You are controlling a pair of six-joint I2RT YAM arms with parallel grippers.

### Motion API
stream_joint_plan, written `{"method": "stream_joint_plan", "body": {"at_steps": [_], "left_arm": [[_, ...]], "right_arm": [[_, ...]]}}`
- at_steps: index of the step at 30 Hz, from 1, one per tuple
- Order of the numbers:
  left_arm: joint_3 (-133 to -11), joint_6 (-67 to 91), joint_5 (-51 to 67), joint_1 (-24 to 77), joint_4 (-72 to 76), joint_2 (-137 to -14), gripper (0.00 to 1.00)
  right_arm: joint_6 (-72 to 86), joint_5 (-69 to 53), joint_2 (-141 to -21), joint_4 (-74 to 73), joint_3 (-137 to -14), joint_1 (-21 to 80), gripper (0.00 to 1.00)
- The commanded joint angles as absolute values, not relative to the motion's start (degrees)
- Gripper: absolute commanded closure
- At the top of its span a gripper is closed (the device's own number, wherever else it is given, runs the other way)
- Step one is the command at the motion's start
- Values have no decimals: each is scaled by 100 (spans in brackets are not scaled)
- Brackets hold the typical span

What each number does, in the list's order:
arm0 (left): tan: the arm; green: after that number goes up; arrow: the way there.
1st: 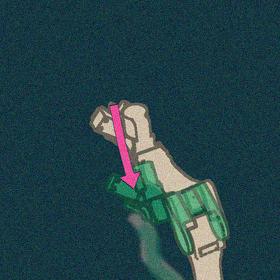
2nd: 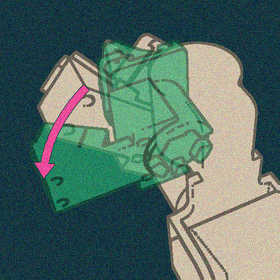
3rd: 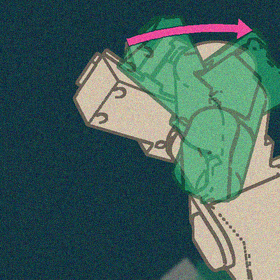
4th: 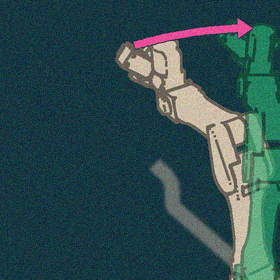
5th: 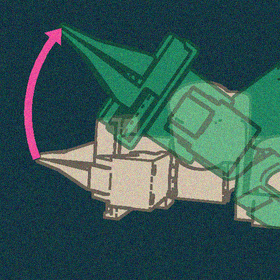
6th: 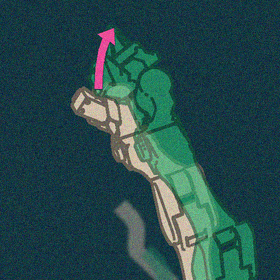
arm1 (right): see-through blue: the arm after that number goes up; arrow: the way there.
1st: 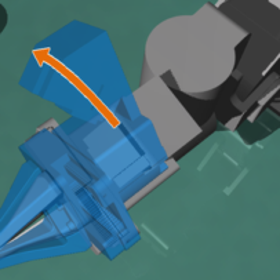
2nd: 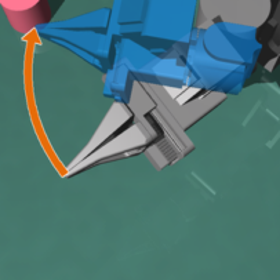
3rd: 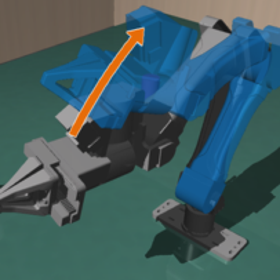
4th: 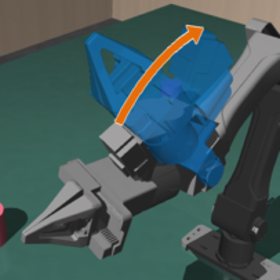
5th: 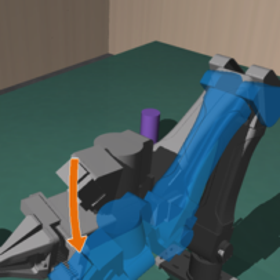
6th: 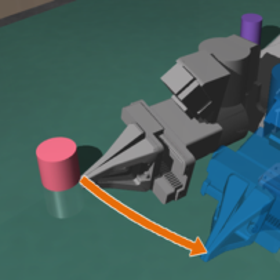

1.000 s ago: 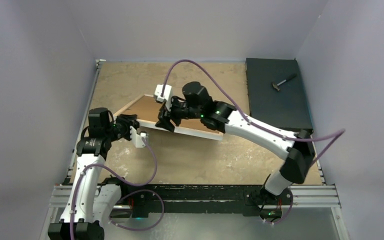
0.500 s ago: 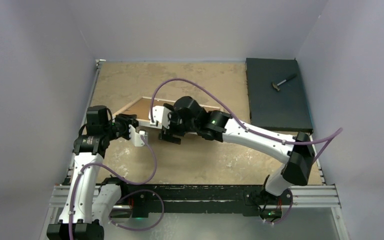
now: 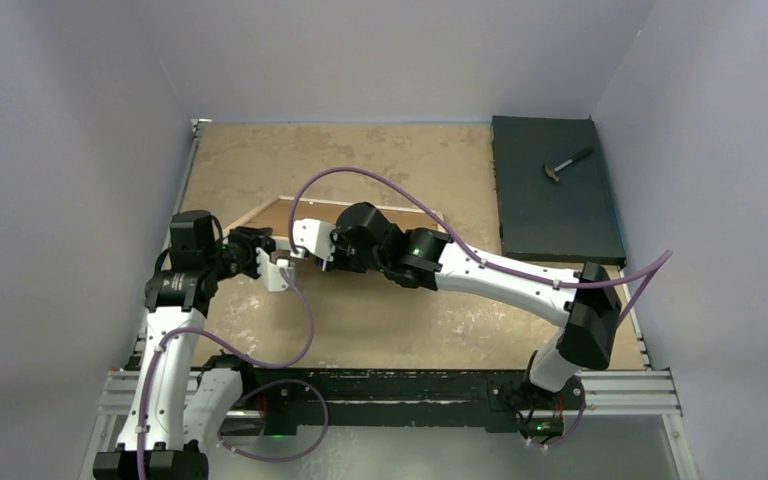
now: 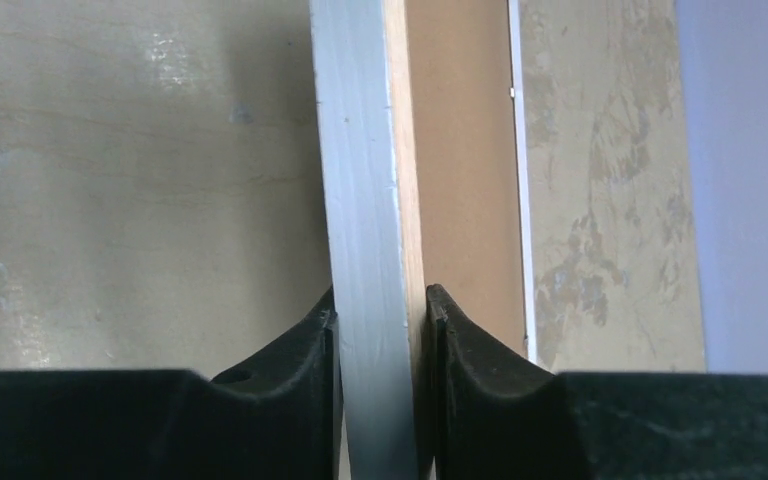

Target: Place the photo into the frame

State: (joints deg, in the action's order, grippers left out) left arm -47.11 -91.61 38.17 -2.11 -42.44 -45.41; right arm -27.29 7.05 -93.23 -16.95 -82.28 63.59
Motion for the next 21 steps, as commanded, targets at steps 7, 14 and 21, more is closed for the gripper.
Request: {"method": "stream_joint_plan", "body": {"at_steps": [7, 14, 21], "left_arm": [[-5322, -7974, 4400, -196, -3239, -4350, 32], [-5992, -4498, 3585, -208, -2320, -4657, 18], [-6863, -2614, 2528, -209, -3221, -5421, 10]], "right_arm": [[-2307, 829, -8986, -1348, -8959, 6381, 83], [-1334, 334, -9315, -1914, -10046, 6287, 82], [-248, -720, -10062, -2461, -11165, 5158, 85]]}}
